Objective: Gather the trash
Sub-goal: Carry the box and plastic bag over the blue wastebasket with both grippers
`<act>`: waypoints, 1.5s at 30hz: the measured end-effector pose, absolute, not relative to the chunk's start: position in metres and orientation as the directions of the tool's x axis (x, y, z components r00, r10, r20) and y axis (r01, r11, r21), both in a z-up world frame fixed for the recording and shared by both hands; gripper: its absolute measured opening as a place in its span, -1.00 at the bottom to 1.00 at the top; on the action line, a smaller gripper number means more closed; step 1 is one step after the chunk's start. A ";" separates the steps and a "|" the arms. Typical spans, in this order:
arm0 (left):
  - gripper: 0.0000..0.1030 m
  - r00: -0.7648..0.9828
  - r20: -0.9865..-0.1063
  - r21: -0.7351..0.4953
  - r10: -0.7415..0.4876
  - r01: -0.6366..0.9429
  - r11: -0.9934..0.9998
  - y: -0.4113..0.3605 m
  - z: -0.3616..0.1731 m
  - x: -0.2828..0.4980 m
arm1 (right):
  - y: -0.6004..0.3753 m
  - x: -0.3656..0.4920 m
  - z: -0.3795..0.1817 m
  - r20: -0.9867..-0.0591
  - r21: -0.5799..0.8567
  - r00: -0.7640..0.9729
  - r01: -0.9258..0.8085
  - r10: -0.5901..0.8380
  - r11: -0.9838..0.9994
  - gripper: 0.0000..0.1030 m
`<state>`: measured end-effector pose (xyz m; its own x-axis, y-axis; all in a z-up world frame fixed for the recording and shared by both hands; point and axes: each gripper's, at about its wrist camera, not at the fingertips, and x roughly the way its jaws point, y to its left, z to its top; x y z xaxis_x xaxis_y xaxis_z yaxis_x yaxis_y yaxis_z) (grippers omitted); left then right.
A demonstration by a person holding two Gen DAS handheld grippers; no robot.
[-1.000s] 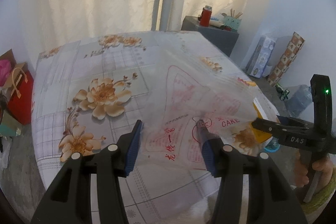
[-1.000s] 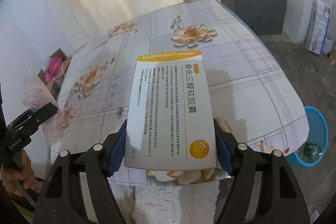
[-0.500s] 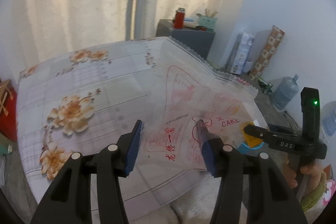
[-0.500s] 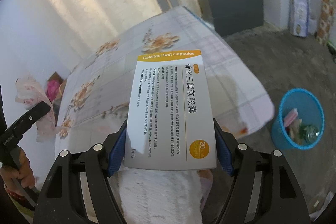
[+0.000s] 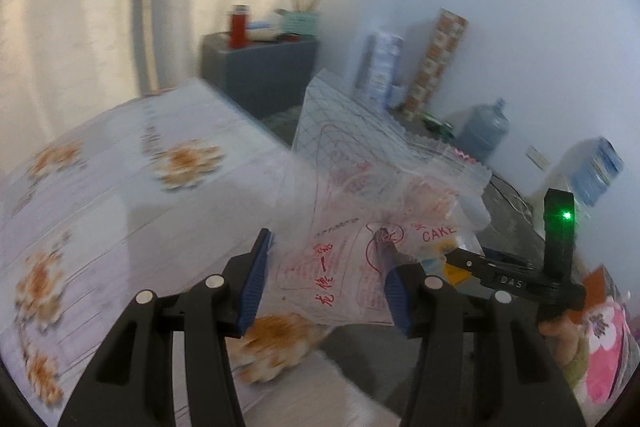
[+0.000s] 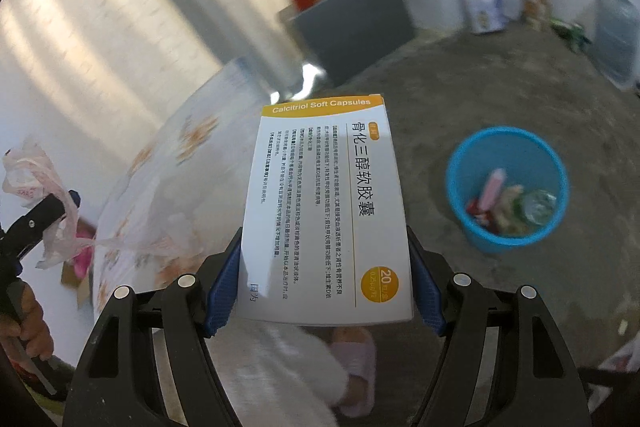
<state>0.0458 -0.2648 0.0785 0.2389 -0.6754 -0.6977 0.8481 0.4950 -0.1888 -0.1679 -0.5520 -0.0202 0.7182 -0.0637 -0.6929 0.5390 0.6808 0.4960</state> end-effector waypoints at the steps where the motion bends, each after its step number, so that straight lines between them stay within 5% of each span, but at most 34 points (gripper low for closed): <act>1: -0.02 0.225 -0.701 -0.189 -0.677 0.857 0.480 -0.275 0.078 0.043 | -0.559 -0.176 -0.022 -0.696 0.496 0.714 0.555 -0.077 0.668 0.33; 22: -0.02 -0.133 -0.853 -0.299 -0.505 0.918 0.262 -0.522 -0.017 -0.021 | -0.671 -0.258 -0.097 -0.765 0.523 0.622 0.752 -0.169 0.401 0.33; 42: 0.01 -0.070 -0.990 -0.110 -0.121 0.924 0.366 -0.674 -0.200 -0.007 | -0.763 -0.197 -0.184 -0.837 0.519 0.547 0.798 -0.008 0.305 0.34; 45: 0.17 -0.050 -0.991 -0.093 -0.124 0.922 0.375 -0.683 -0.213 -0.001 | -0.771 -0.186 -0.193 -0.849 0.501 0.528 0.807 -0.004 0.313 0.34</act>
